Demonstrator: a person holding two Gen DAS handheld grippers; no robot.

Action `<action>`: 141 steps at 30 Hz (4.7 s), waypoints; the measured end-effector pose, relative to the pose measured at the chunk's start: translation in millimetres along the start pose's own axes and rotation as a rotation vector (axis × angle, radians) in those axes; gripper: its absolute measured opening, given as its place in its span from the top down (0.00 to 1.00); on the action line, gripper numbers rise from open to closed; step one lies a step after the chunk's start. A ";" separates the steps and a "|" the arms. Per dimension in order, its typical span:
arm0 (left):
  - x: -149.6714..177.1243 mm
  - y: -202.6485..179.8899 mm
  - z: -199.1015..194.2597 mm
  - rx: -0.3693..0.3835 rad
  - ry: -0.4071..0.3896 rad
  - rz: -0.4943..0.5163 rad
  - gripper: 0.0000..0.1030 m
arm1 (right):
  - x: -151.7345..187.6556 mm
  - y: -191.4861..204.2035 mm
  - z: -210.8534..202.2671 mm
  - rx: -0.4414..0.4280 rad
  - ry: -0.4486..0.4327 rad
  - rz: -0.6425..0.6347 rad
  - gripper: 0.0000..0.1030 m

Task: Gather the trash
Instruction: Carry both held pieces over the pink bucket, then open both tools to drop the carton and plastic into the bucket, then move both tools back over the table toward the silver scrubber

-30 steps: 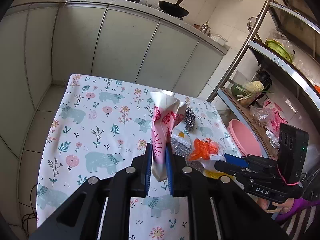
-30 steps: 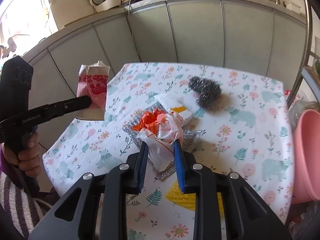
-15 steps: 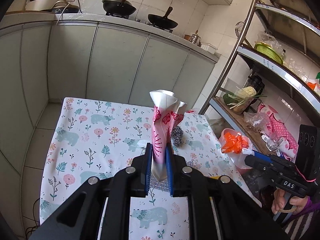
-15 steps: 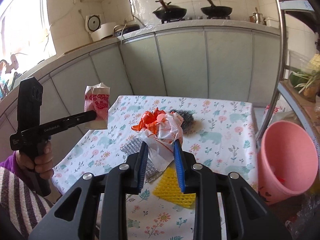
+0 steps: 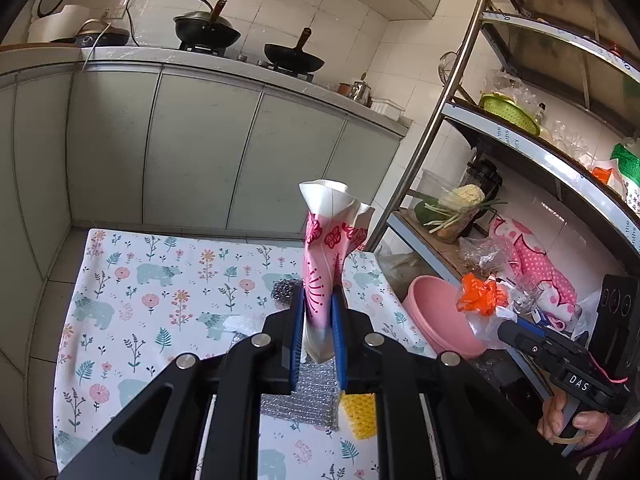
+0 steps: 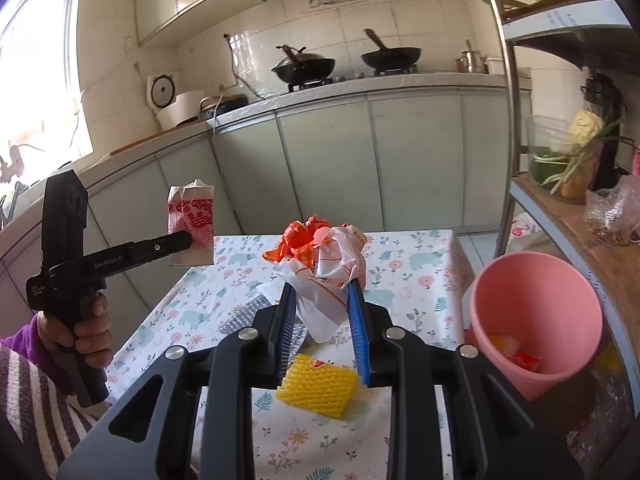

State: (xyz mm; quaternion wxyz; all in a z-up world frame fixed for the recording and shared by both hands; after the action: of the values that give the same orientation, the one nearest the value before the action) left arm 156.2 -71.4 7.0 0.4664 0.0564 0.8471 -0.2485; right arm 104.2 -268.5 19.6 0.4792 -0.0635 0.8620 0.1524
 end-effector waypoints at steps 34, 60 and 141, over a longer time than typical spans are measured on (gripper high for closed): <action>-24.1 -129.7 78.7 0.166 0.031 0.176 0.88 | -4.3 -129.8 -45.7 0.245 -0.133 0.190 0.74; 24.0 -221.6 198.7 0.292 0.233 0.244 0.88 | 24.6 -195.8 -13.0 0.336 -0.070 0.276 0.74; -23.8 -37.7 45.2 -0.039 0.044 0.125 0.53 | 39.7 -61.7 18.9 0.115 0.091 0.090 0.57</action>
State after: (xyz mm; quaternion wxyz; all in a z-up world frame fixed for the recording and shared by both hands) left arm 191.6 -122.4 20.4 0.4634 0.1054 0.8566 -0.2011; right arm 114.0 -319.3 -35.8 0.4350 -0.0038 0.8922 0.1213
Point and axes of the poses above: each gripper's, at about its wrist camera, not at the fingertips, and z roughly the way its jaws point, y to its left, x to its underside, the point moved 9 cm from there along z, roughly the way its jaws point, and after that the axes turned 3 degrees about x, right-handed, at the moved point
